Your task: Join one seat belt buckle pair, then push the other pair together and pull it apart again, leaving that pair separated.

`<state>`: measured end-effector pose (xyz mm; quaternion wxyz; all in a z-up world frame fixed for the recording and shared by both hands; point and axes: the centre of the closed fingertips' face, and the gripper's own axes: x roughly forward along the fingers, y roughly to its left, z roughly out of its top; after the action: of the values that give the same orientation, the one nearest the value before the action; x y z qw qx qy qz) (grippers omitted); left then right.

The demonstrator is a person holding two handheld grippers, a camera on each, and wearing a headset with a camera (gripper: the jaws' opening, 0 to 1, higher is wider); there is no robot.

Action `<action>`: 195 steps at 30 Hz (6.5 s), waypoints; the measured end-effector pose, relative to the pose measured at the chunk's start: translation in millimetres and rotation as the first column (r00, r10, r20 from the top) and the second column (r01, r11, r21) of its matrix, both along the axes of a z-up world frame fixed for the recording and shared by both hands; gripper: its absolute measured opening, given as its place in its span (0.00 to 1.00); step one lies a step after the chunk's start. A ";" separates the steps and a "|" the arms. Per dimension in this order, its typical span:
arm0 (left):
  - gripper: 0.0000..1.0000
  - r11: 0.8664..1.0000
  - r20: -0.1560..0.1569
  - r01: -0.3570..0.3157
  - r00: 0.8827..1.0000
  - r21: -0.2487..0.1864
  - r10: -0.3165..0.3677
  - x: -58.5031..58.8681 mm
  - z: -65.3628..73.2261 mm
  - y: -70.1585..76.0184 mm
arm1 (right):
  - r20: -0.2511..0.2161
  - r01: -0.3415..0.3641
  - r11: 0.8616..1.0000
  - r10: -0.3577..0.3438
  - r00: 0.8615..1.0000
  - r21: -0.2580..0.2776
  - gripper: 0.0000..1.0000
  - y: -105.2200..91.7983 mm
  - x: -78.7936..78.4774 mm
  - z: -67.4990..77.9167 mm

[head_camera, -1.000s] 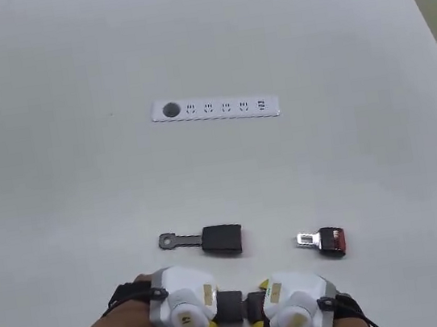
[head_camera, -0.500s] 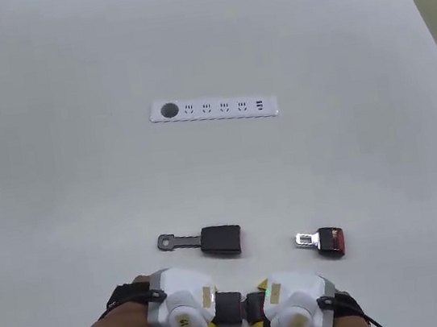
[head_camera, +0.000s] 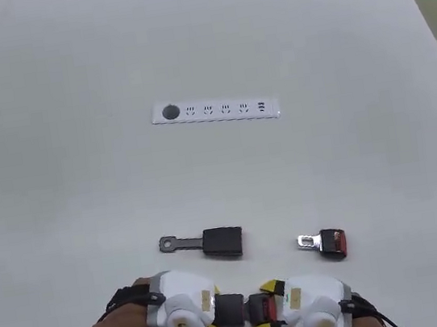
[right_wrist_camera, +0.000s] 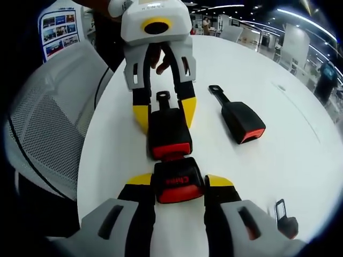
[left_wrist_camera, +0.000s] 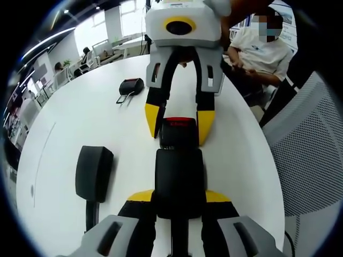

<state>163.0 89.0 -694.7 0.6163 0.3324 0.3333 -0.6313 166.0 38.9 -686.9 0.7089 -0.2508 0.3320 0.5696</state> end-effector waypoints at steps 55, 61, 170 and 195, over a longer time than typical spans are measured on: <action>0.33 1.000 -0.012 0.017 1.000 -0.006 -0.017 2.3 5.1 3.1 | 0.021 0.023 0.999 -0.023 1.000 0.025 0.34 -1.6 2.8 2.2; 0.34 1.000 -0.010 0.014 1.000 0.007 -0.014 2.6 4.0 3.9 | 0.030 0.015 1.000 -0.015 0.999 0.002 0.35 -2.5 3.8 0.8; 0.49 0.985 -0.017 -0.112 0.994 -0.129 0.111 120.9 4.9 -7.3 | -0.079 0.115 0.992 -0.119 0.990 -0.053 0.46 -147.4 104.5 0.6; 0.34 0.995 -0.002 0.011 1.000 -0.097 -0.012 124.5 7.0 -10.5 | -0.053 -0.004 0.981 -0.006 0.999 -0.193 0.33 -150.3 107.2 -5.0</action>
<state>287.5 78.5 -687.7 0.6277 0.3034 0.3010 -0.6506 273.2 -111.4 -691.9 0.6722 -0.3029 0.4047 0.5409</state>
